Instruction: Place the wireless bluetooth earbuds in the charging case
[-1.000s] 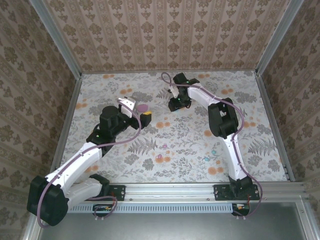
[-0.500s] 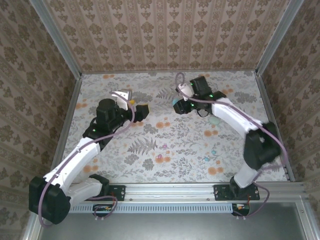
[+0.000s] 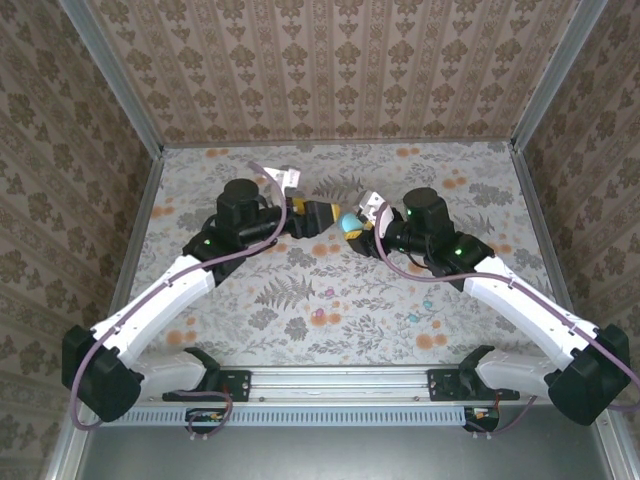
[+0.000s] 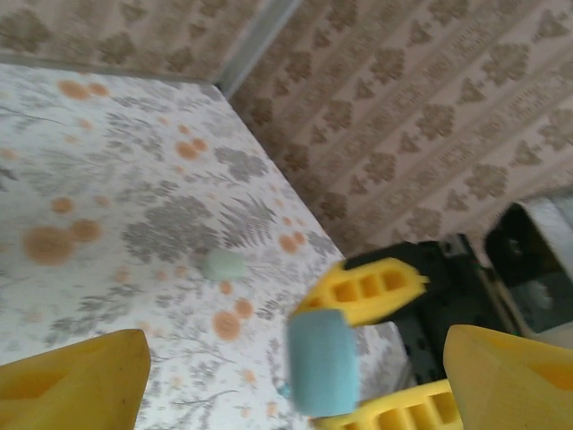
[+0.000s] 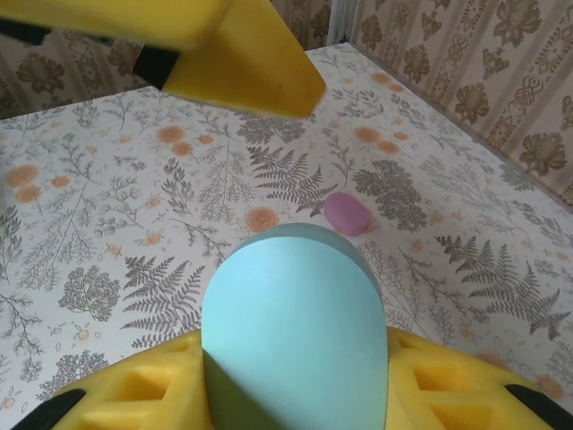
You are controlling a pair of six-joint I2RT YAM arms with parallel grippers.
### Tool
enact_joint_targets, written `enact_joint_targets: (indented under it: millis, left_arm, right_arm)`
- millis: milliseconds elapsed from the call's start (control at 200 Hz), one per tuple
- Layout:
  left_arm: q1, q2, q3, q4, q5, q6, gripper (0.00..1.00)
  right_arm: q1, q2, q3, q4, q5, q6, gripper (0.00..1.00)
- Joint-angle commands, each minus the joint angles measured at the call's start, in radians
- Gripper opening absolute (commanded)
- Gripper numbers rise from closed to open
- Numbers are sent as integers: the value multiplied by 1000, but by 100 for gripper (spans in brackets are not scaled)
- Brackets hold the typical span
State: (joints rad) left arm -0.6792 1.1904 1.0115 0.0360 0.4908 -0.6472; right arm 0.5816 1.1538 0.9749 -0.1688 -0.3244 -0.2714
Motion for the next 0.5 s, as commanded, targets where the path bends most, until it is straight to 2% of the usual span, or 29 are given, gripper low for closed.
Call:
enact_joint_targets:
  millis: [0,200,495]
  left_arm:
    - [-39,20,54,-46,-5,3,85]
    - [-74,54,64,-41,-27,-5,77]
    - [-86,89,73,-33,-21,-6,51]
  right_arm:
    - [13,-39,0,36,21,-23,30]
    - [20,-46,0,58,7,-10,30]
    - [27,-45,-7,79,7,6,31]
